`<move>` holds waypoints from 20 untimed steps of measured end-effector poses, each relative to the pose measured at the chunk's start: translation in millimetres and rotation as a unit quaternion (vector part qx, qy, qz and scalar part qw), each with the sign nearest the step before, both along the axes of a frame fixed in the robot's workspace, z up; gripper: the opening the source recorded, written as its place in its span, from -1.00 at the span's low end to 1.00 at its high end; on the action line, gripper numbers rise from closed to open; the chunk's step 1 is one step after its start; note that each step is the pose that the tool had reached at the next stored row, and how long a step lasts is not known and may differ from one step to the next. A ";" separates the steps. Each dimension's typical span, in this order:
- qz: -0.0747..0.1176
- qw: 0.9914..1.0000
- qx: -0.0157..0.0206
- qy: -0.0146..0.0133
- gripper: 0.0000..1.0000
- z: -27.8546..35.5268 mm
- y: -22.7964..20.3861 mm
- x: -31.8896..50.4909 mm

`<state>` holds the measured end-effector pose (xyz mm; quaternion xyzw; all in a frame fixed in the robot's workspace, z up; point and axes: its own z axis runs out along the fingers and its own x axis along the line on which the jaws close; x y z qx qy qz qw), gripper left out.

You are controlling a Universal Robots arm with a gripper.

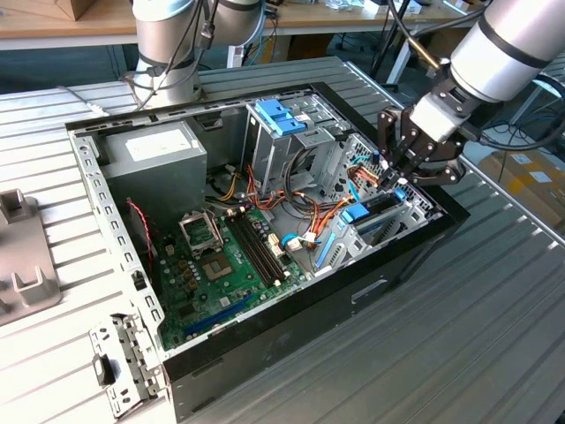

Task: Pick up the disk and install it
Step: 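Insert the disk into the insertion slot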

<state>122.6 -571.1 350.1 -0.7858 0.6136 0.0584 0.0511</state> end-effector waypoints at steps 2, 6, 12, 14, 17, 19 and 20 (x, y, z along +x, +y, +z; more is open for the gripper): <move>-0.023 1.000 0.000 0.000 -0.66 -0.5 0.0 0.0; -0.066 0.998 0.000 0.000 -0.66 -1.1 0.0 -0.1; -0.113 0.994 0.000 0.000 -0.66 -2.1 0.0 -0.2; -0.125 0.992 0.000 0.000 -0.66 -2.3 0.0 -0.2; -0.151 0.989 0.000 0.000 -0.66 -2.7 0.0 -0.2; -0.163 0.987 0.000 0.000 -0.66 -2.8 0.1 -0.5; -0.165 0.986 0.000 0.000 -0.66 -2.8 0.1 -0.6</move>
